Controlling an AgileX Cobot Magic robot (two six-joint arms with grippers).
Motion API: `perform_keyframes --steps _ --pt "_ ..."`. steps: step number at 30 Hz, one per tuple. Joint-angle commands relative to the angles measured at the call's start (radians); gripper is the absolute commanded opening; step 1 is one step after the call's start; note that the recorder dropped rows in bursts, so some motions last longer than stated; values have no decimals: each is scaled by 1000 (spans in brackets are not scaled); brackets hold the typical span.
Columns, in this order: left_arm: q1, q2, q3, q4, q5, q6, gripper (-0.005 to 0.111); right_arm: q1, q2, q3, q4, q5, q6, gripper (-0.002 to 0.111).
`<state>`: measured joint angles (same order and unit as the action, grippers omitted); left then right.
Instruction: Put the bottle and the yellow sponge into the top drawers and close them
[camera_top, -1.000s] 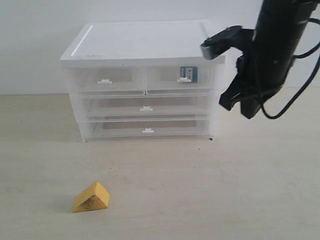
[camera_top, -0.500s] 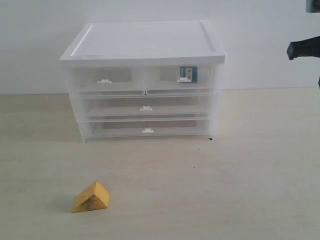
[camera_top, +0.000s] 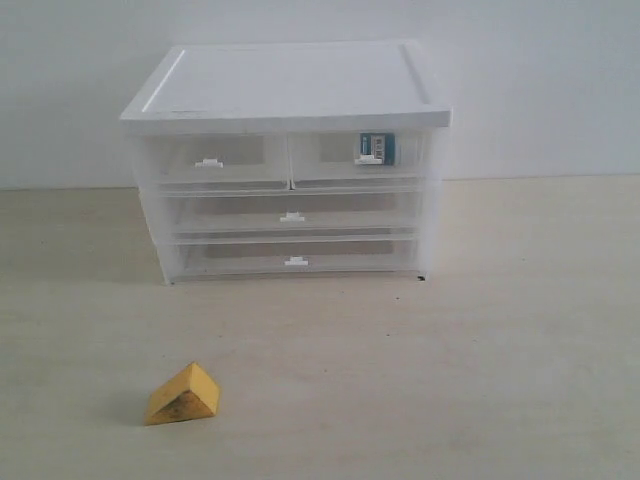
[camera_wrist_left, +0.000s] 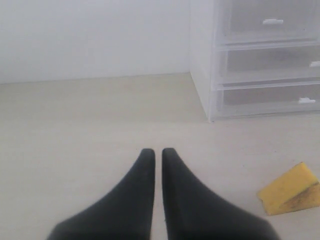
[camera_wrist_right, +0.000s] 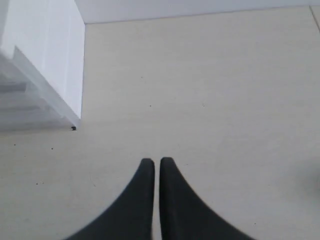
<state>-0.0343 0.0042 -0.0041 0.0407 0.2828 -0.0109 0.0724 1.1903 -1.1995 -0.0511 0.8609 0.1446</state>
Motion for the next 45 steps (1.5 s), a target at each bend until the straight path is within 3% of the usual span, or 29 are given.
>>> perform_keyframes --steps 1,14,21,28,41,45 --pt "4 -4 4 -10 -6 0 4 -3 -133 94 -5 -49 -27 0" --pt "4 -4 4 -10 -6 0 4 -3 -300 140 -28 -19 -54 0" --pt "4 -4 4 -10 -6 0 4 -3 -316 163 -50 -127 -94 0" --pt "4 -4 4 -10 -6 0 4 -5 -526 423 -50 -362 -102 0" --pt "4 -4 4 -10 -4 0 4 -5 -910 805 -50 -388 -95 0" --pt "4 -4 4 -10 -6 0 4 -69 -996 922 -33 -447 -95 0"
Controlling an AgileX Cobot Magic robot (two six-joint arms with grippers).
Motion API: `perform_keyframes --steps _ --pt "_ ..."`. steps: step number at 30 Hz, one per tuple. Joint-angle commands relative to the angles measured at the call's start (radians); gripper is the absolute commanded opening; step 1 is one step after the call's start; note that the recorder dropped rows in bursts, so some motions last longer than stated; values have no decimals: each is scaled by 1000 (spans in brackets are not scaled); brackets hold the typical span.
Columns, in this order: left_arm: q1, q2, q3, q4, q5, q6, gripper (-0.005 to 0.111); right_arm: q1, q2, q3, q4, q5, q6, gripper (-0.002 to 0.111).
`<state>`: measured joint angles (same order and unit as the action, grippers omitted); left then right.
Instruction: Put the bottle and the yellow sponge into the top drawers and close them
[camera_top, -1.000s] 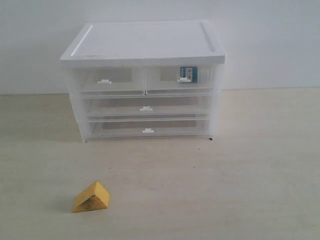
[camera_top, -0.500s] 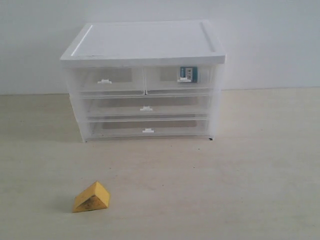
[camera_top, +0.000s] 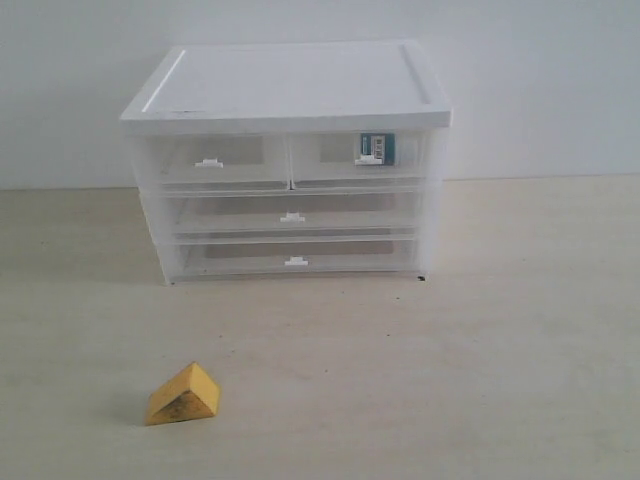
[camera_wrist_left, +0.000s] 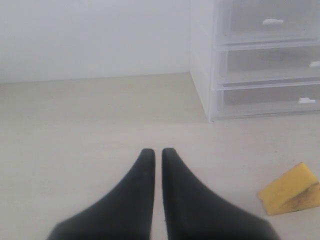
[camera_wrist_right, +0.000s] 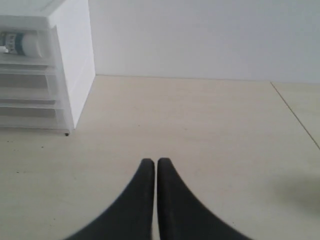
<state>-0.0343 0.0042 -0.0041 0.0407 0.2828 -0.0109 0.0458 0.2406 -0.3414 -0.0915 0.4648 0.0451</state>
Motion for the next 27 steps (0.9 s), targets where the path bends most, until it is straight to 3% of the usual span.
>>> perform_keyframes --steps 1,10,27 --pt "4 -4 4 -10 -6 0 4 -50 -59 81 7 -53 5 0" --pt "4 -4 4 -10 -4 0 4 -57 -231 192 9 -23 5 0" --pt "4 -4 4 -10 -4 0 4 -57 -241 192 85 -27 -55 0"
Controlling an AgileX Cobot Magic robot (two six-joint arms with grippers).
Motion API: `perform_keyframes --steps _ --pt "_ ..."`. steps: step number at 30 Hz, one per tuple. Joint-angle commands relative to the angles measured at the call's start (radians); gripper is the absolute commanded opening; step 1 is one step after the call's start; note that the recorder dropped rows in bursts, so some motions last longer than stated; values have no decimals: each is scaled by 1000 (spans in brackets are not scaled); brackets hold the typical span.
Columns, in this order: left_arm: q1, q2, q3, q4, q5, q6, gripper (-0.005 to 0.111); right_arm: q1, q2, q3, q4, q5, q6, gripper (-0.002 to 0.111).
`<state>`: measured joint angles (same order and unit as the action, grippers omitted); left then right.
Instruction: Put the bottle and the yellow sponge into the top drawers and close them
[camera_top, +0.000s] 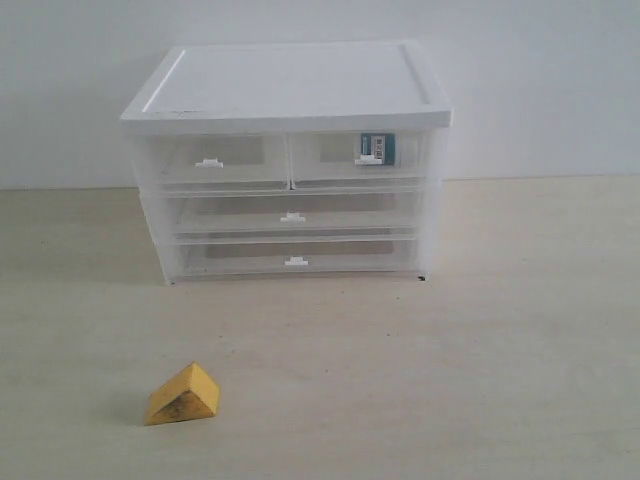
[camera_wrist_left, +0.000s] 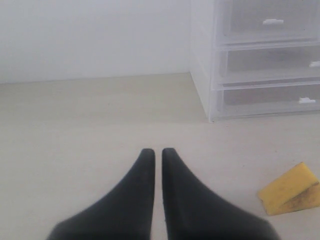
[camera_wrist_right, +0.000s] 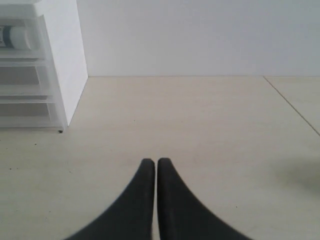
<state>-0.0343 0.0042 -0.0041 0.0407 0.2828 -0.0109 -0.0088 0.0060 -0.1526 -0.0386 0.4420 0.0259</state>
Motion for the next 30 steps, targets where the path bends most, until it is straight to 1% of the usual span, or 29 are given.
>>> perform_keyframes --steps 1,5,10,15,18,23,30 --pt "4 -4 4 -10 -2 0 4 -2 -6 4 32 -5 -36 0" --pt "4 -4 4 -10 -2 0 4 -2 -6 6 39 -5 -36 0" --pt "4 -4 4 -10 -2 0 4 -2 -6 97 39 -111 -36 0" --pt "4 -4 4 -10 -2 0 4 -2 -6 153 55 -136 -26 0" --pt "4 -4 4 -10 -2 0 4 -2 -6 153 55 -161 -26 0" --pt "4 -4 4 -10 -2 0 4 -2 -6 153 52 -124 -26 0" --pt "4 -4 4 -10 -4 0 4 -2 -6 153 50 -121 -26 0"
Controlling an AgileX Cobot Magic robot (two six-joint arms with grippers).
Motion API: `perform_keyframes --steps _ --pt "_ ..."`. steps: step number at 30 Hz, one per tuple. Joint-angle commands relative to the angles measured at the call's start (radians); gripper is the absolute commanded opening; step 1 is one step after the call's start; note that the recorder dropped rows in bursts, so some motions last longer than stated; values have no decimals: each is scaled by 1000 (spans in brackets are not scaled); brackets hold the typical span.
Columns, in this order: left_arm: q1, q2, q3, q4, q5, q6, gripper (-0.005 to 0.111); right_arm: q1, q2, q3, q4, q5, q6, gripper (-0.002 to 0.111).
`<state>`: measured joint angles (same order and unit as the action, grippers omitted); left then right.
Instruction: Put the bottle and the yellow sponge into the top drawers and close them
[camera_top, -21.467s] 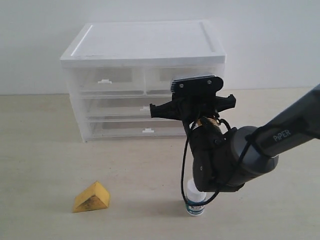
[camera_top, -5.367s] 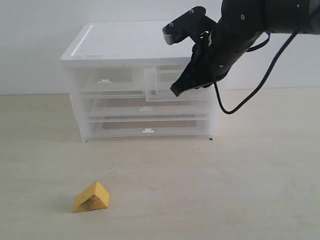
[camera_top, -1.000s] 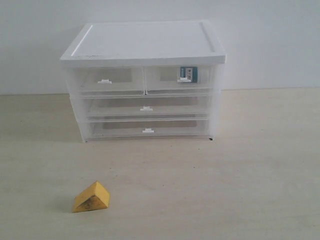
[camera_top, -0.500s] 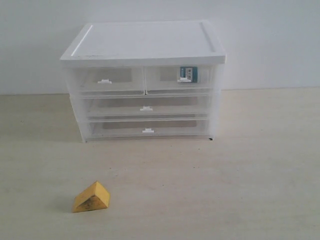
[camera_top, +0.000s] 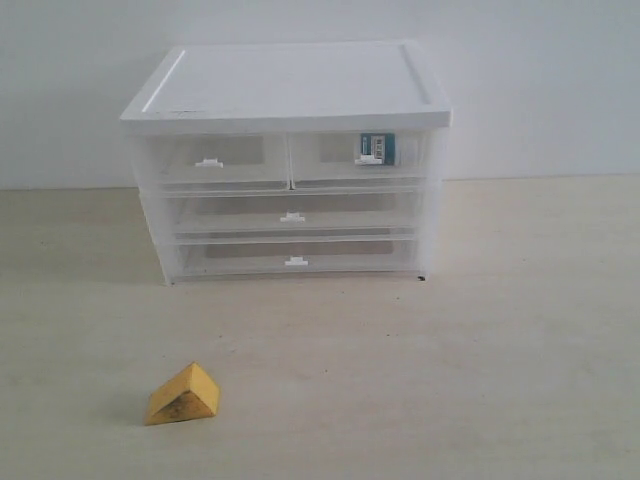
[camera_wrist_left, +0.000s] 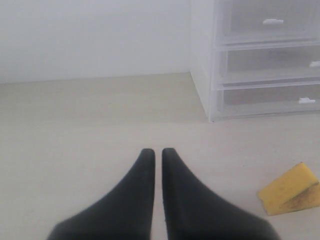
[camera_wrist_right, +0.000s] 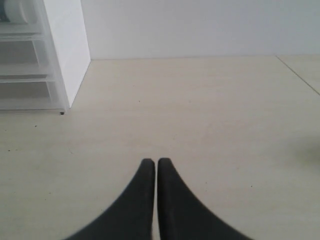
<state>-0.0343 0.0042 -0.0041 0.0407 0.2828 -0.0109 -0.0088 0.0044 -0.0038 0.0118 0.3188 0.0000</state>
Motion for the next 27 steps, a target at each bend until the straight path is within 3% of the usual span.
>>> perform_keyframes --steps 1,17,20,22,27 --pt "4 -4 4 -10 -4 0 4 -2 -4 4 -1 4 0 0" --pt "4 -4 4 34 -36 33 4 -2 -4 4 1 2 0 0" --pt "4 -4 4 -3 -190 27 4 -2 -4 4 1 2 0 0" --pt "4 -4 4 -116 -317 -102 4 -2 -4 4 1 2 0 0" --pt "4 -4 4 -134 -432 -146 4 -2 -4 4 1 2 0 0"
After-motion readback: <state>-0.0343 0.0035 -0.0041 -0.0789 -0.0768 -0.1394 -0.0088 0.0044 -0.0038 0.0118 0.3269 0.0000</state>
